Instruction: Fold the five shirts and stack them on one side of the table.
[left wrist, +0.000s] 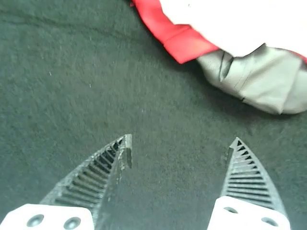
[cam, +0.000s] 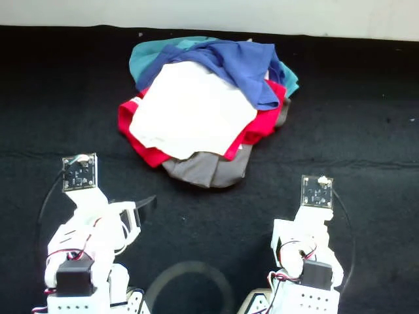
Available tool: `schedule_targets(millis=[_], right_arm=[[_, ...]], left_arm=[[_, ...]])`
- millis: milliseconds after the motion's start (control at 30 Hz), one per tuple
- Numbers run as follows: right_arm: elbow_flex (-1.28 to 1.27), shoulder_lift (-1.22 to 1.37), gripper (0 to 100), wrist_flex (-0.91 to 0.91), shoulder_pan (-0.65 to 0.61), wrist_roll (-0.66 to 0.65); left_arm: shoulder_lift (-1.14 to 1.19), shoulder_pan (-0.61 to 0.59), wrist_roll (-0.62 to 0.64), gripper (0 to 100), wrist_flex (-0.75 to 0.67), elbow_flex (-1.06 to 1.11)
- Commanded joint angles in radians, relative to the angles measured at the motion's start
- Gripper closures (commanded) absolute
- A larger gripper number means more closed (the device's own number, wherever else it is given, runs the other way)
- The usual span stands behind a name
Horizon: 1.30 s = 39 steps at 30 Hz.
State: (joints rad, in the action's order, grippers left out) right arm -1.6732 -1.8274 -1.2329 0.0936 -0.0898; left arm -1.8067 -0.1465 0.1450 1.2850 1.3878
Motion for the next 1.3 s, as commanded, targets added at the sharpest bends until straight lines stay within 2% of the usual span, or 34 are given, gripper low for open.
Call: schedule_targets(millis=[0,233,433,700,800,1067,1267], right_arm=[[-0.137,-0.002,99.1,-0.004,-0.004,0.006],[-0.137,-0.002,99.1,-0.004,-0.004,0.006],[-0.137,-0.002,99.1,-0.004,-0.004,0.006],[-0.137,-0.002,99.1,-0.004,-0.004,0.006],[-0.137,-0.002,99.1,-0.004,-0.004,0.006],[-0.137,-0.002,99.1,-0.004,-0.004,0.006],[-0.137,-0.002,99.1,-0.004,-0.004,0.006]], left_arm=[[0.087,0.001,0.009,69,0.064,-0.143],[0.648,0.042,0.006,68,0.098,-0.527],[1.124,0.051,0.011,56,0.104,-0.789],[1.604,0.056,0.015,61,0.107,-1.228],[1.748,0.058,0.075,64,0.107,-1.445],[2.138,0.206,0.098,64,0.104,-1.913],[2.45,0.232,0.089,61,0.104,-2.16]])
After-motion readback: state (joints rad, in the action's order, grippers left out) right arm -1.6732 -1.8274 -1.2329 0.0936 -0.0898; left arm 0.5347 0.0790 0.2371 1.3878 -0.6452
